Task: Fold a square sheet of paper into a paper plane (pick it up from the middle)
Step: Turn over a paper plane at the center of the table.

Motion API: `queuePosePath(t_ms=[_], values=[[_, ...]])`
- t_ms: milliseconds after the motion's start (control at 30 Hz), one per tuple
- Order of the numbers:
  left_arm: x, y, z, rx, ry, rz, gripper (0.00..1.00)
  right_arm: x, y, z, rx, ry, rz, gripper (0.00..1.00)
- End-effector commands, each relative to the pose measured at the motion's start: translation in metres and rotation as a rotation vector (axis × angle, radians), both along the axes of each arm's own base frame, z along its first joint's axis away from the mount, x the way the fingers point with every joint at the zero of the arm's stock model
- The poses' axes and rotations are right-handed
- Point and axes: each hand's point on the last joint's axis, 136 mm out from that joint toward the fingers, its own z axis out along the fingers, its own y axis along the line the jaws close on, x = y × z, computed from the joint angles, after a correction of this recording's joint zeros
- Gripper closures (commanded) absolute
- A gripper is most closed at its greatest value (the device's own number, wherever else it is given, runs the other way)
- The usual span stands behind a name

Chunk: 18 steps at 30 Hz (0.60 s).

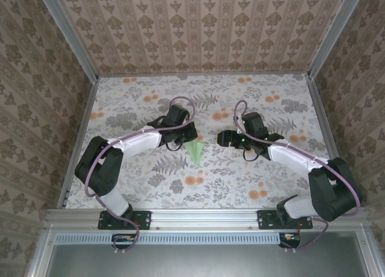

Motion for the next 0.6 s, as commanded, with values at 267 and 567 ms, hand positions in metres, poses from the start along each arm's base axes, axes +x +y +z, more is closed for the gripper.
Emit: queuePosePath(t_ms=[267, 567], values=[[-0.006, 0.000, 0.017, -0.186, -0.073, -0.065, 1.00, 0.001, 0.022, 0.011, 0.097, 0.005, 0.002, 0.24], [-0.025, 0.068, -0.023, -0.043, 0.007, 0.123, 1.00, -0.005, 0.059, -0.007, 0.056, 0.052, 0.082, 0.25]])
